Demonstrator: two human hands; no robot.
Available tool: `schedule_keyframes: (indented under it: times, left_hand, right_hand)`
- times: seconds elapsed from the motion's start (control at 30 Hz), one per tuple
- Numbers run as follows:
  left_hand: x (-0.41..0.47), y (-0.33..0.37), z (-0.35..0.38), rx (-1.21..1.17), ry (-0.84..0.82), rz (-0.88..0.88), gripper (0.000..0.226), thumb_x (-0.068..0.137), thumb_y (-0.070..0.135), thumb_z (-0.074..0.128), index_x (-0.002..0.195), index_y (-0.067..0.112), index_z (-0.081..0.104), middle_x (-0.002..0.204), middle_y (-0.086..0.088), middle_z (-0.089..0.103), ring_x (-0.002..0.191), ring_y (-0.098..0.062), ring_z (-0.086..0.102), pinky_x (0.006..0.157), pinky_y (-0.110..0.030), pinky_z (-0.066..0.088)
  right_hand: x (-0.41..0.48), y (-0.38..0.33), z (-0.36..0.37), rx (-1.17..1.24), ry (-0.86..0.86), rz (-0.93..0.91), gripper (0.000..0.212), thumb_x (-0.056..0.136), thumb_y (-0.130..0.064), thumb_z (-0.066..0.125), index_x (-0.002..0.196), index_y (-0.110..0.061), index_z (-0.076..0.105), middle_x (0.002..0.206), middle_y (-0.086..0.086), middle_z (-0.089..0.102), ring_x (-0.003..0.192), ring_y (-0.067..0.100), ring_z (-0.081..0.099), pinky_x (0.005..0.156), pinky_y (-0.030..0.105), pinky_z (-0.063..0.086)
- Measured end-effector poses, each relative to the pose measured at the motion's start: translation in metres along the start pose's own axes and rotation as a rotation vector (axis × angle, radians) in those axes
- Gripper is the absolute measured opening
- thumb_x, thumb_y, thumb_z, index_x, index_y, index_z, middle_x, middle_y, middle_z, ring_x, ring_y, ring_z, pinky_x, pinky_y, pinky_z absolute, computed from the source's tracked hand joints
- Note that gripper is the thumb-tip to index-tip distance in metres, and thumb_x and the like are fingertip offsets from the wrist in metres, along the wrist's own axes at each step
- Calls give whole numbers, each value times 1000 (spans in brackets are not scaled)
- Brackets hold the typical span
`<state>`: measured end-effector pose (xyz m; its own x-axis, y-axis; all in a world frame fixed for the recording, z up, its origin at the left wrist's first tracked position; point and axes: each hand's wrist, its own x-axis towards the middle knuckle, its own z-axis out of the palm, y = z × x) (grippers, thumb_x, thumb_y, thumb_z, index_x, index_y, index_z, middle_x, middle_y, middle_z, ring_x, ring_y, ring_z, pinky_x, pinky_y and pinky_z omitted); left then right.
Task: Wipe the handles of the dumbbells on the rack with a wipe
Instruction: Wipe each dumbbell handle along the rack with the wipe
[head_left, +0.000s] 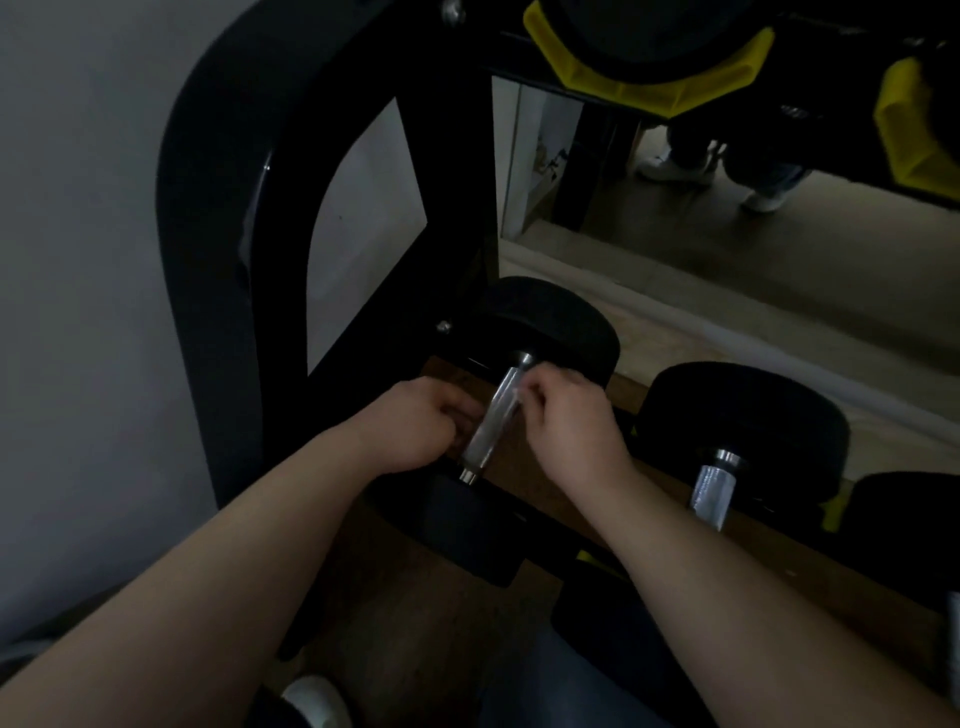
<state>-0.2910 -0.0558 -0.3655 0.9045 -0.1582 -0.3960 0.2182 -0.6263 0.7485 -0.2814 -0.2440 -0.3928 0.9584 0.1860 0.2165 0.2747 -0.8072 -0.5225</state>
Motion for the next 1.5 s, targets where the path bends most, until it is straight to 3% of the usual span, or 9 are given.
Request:
schedule_keyframes:
  times: [0.13,0.37,0.57,0.67,0.8,0.97,1.17,1.4,1.5]
  left_hand:
    - [6,-2,2,-78,9,-22,52,79,-12,38,91,26,71,95,-9,75,91,-24,73,90,-43,59]
    - [8,-5,4,-158,12,-32,49,73,-10,40,81,26,73,87,-11,77,88,-31,73,90,-50,58]
    - [12,-4,7,-157,44,-59,46,78,-9,42,80,25,72,90,-15,75,88,-33,72,87,-51,59]
    - [12,-3,10,-175,87,-87,34,64,8,50,79,25,75,84,-10,76,82,-28,74,84,-49,60]
    - [19,-4,12,-181,127,-129,29,78,0,57,74,23,74,71,-4,75,72,-24,72,82,-48,61]
    - [23,-7,14,-185,146,-128,33,81,-3,55,74,21,77,74,-7,75,75,-25,73,81,-43,61]
    - [23,-7,16,-239,139,-118,37,86,-10,46,83,11,75,81,-14,76,78,-27,73,79,-41,61]
    - [22,-5,16,-249,138,-109,30,88,-9,50,87,9,74,79,-16,76,78,-30,74,77,-39,61]
    - [22,-6,16,-238,127,-109,31,87,-8,50,85,11,75,78,-15,76,79,-32,74,79,-42,61]
  right_hand:
    - [-4,0,0,155,-37,166,4,97,-27,63,100,-25,65,87,-15,62,73,-6,58,59,7,44]
    - [-18,-16,11,298,-160,346,13,83,-24,77,79,-28,65,74,-12,64,65,-4,58,50,5,37]
    - [4,-18,10,523,123,598,3,88,-26,73,87,-27,70,82,-11,67,74,2,62,60,15,45]
    - [-4,-18,12,588,-72,728,5,86,-28,74,87,-24,71,82,-2,71,76,16,67,63,28,54]
    - [-20,-23,13,628,-473,749,15,82,-19,75,96,-14,72,85,5,70,71,16,63,52,23,45]
    - [0,-23,10,776,-127,864,12,78,-9,70,89,-5,71,78,10,69,59,15,58,46,21,44]
    - [6,-14,10,930,10,935,13,82,-10,71,95,-11,70,81,7,67,60,16,57,49,25,46]
    - [-9,-10,5,828,-339,918,11,81,2,73,91,-4,70,82,11,66,57,14,52,42,22,36]
    - [-3,-11,3,692,-305,887,9,83,-7,75,91,-10,74,89,7,70,67,16,60,47,23,43]
